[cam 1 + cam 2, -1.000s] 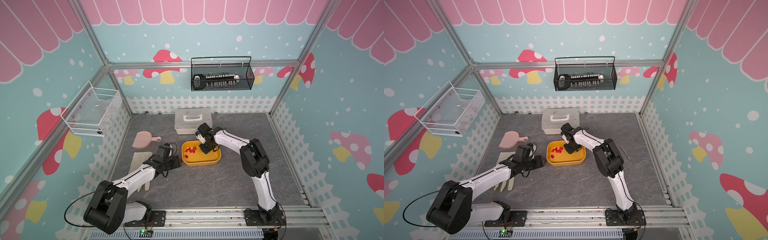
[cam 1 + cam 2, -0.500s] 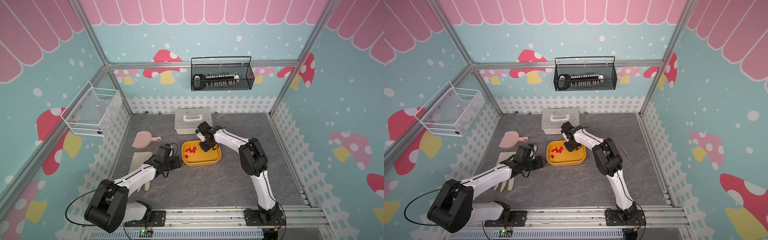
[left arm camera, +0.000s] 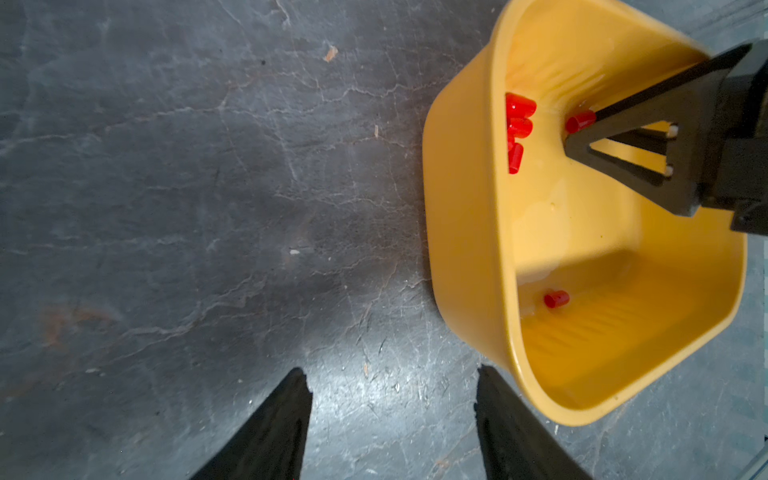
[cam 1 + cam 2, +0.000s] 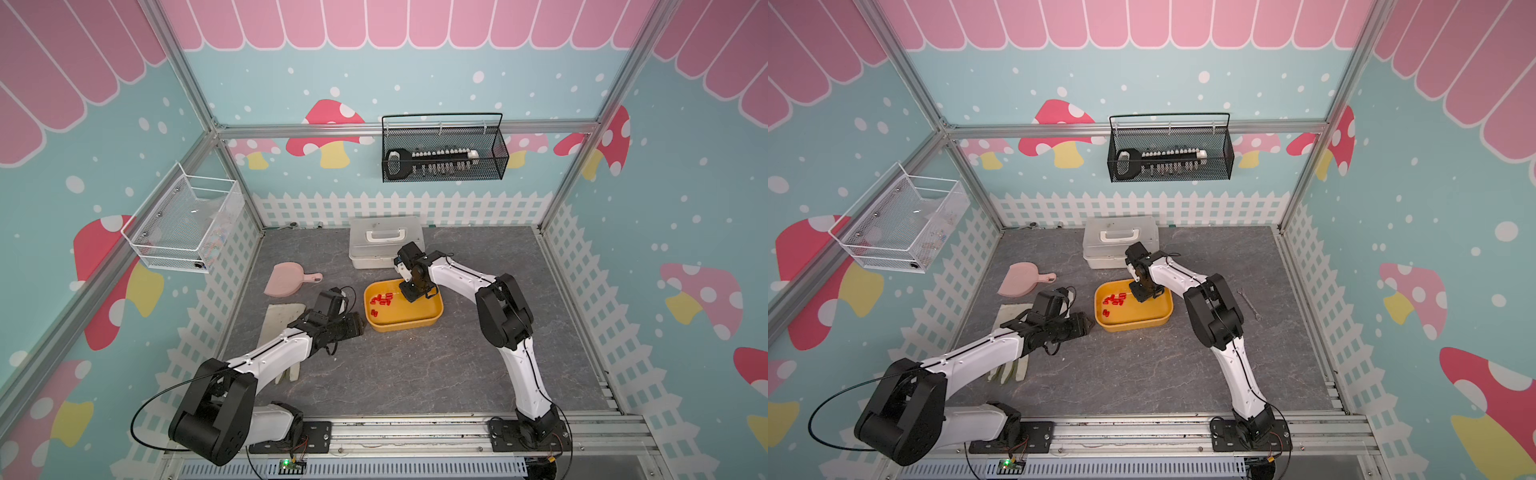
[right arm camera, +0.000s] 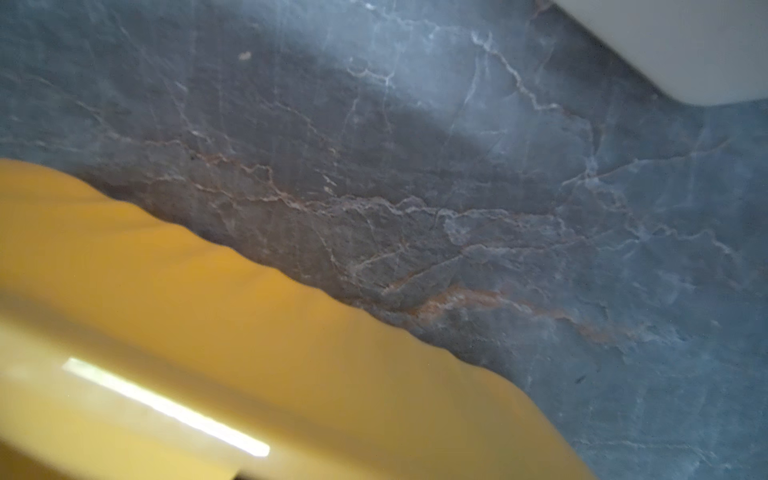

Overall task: Take the screw protection sleeves out of the storage box
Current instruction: Pick up the screw protection sleeve from the storage box.

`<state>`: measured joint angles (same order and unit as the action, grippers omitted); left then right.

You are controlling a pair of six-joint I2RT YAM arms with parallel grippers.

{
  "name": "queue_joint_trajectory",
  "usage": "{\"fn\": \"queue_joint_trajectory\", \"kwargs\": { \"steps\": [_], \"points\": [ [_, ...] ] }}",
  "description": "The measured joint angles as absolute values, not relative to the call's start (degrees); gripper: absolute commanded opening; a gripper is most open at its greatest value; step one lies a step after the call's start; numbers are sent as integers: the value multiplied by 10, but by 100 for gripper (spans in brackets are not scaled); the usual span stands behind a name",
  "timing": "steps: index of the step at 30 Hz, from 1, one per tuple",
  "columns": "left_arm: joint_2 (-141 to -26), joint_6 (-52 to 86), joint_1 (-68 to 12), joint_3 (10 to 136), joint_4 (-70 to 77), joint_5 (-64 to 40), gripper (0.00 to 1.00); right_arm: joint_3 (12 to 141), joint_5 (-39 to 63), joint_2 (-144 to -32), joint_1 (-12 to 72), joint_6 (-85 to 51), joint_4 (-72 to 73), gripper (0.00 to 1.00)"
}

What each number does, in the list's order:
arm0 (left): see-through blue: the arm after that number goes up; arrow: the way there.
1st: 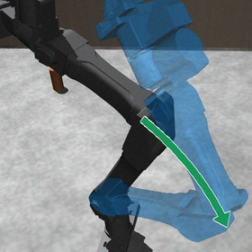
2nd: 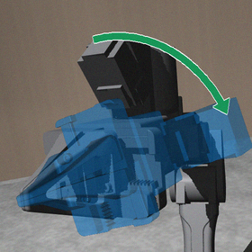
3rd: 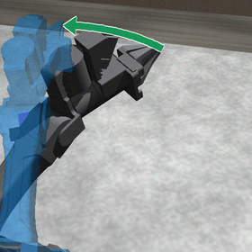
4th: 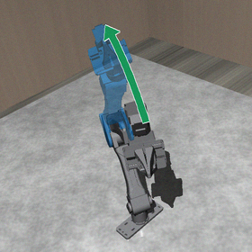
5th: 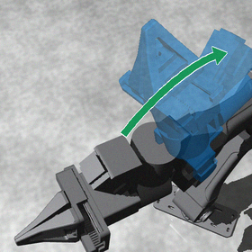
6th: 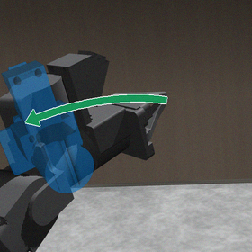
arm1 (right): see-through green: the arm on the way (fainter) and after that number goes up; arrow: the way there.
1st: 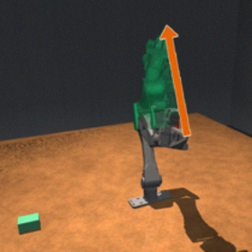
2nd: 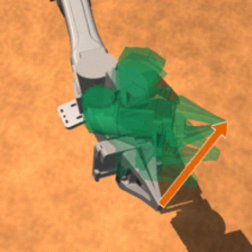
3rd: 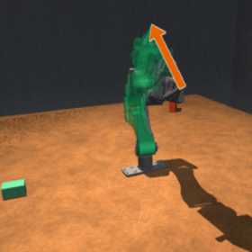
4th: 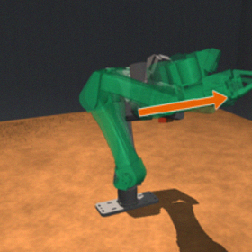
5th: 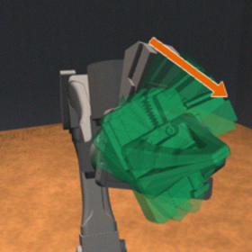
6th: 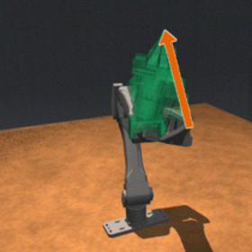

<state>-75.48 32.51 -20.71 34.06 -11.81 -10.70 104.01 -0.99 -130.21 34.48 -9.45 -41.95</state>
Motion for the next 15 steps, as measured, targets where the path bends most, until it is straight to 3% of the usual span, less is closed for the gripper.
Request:
{"fn": "queue_joint_trajectory", "kwargs": {
  "steps": [5,15],
  "points": [
    [-755,325,-207,341,-118,-107,65,1040,-8,-1302,345,-106,-416,45],
    [-755,322,-207,341,-118,-107,65,1039,-11,-1304,344,-131,-387,43]
  ]
}}
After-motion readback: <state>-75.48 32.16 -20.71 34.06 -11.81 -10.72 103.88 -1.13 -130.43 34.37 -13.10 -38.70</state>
